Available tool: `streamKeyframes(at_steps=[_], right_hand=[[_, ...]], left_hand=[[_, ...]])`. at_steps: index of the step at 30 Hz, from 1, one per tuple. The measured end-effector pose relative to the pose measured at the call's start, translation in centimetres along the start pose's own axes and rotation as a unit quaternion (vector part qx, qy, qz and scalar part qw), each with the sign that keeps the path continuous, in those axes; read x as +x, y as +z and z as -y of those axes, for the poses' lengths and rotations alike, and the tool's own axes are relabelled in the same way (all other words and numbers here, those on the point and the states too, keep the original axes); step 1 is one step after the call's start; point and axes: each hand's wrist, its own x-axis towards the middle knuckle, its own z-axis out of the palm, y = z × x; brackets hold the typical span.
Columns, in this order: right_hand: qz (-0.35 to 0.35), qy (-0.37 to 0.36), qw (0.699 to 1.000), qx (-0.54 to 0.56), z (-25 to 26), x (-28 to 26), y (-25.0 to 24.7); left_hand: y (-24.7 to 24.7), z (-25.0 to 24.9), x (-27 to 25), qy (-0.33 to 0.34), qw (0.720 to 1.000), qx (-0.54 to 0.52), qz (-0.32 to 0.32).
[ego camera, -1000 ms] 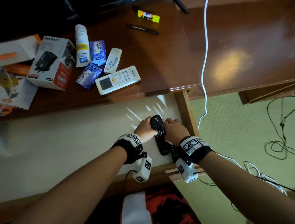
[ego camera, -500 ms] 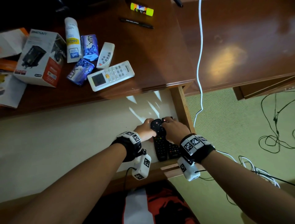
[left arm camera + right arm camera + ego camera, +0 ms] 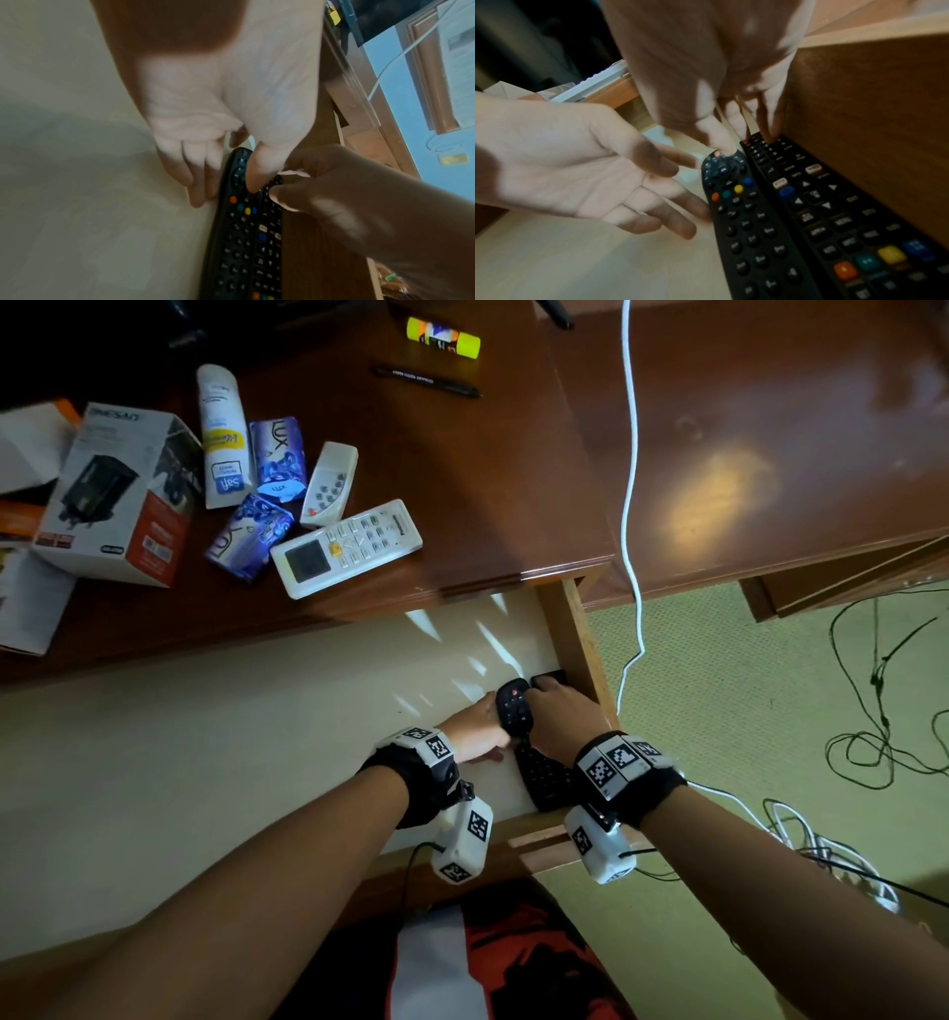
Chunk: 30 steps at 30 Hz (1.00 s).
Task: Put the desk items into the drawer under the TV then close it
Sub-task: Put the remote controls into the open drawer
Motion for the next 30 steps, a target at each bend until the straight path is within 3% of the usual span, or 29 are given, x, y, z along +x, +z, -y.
streamKeyframes(at_steps=[4, 7, 10, 12, 16, 20, 22, 24, 27, 30], right_hand=[[-0.015, 0.002, 1.0, 0.023, 0.9, 0.3, -0.9], [-0.067, 0.002, 0.996, 0.066, 2.1, 0.8, -2.3], [-0.153, -0.028, 0.978, 0.139, 3.8, 1.6, -4.3], [-0.228, -0.077, 0.953, 0.186, 5.3, 2.4, -6.0], [-0.339, -0.19, 0.902, 0.185, 8.6, 4.5, -9.6], [-0.286, -0.234, 0.926, 0.08, 11.9, 6.9, -11.8], [-0.215, -0.238, 0.946, 0.047, 13.2, 7.8, -11.9], [-0.186, -0.223, 0.956, 0.031, 13.7, 8.2, -11.3], [-0.249, -0.194, 0.949, -0.005, 13.5, 7.9, -10.1], [-0.345, -0.178, 0.921, -0.035, 12.9, 7.0, -8.8]], left_hand=[[-1.9, 0.5, -1.4, 0.003, 0.994, 0.074, -0.078], [-4.3, 0.2, -3.4, 0.088, 0.987, 0.022, -0.136], [-7.1, -0.3, -6.4, 0.189, 0.95, -0.069, -0.24], [-9.4, -0.7, -8.2, 0.235, 0.918, -0.076, -0.311], [-14.0, -1.4, -9.8, 0.207, 0.886, -0.003, -0.414], [-17.7, -1.9, -8.8, 0.199, 0.835, 0.074, -0.508], [-19.1, -2.5, -8.2, 0.199, 0.823, 0.087, -0.525], [-20.2, -3.2, -7.5, 0.199, 0.816, 0.099, -0.534], [-21.4, -4.5, -6.4, 0.192, 0.82, 0.152, -0.517], [-22.2, -5.6, -5.1, 0.189, 0.823, 0.221, -0.488]])
